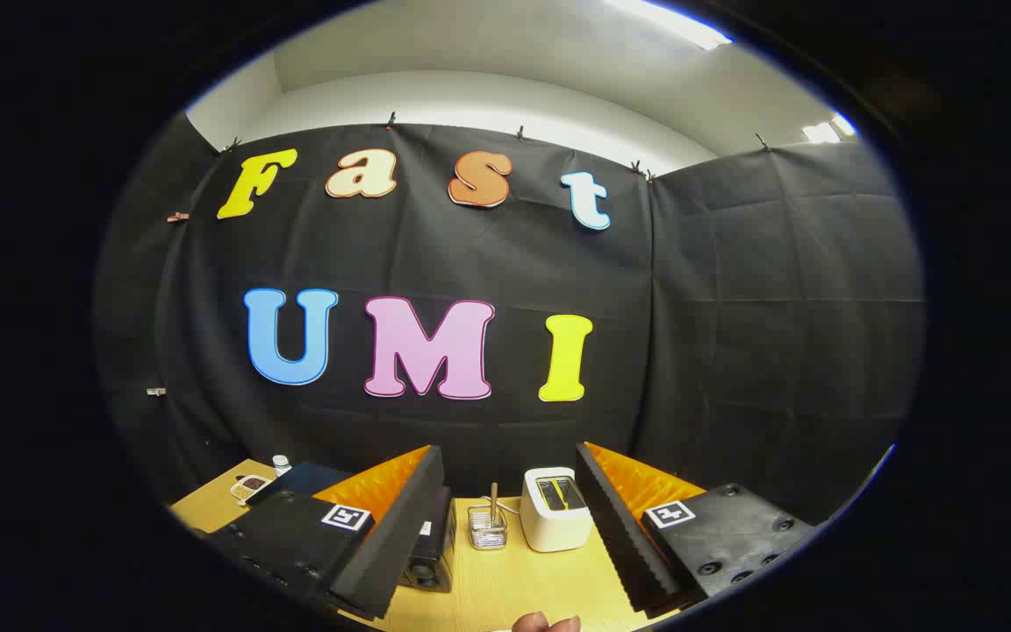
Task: Open the toaster oven, put the food inside, and close the toaster oven door.
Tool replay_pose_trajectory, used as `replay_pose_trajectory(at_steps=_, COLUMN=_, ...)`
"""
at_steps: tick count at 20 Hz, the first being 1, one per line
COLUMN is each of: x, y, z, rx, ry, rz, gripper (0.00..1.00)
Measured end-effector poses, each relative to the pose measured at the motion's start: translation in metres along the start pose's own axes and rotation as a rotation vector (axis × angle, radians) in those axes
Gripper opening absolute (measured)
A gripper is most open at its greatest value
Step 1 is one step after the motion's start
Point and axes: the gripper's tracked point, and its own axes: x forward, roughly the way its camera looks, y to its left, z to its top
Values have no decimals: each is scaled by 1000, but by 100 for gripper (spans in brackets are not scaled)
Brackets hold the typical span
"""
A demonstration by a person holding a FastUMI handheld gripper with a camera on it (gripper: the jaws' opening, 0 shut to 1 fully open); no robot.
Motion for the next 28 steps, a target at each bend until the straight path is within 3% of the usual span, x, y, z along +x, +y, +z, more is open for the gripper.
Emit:
replay_pose_trajectory(at_steps=20, x=-2, y=17, z=-4, rx=-5, ry=1, rz=17, gripper=98)
replay_pose_trajectory(at_steps=28, x=-3, y=117, z=-41, rx=0, ry=64, rz=141, gripper=98)
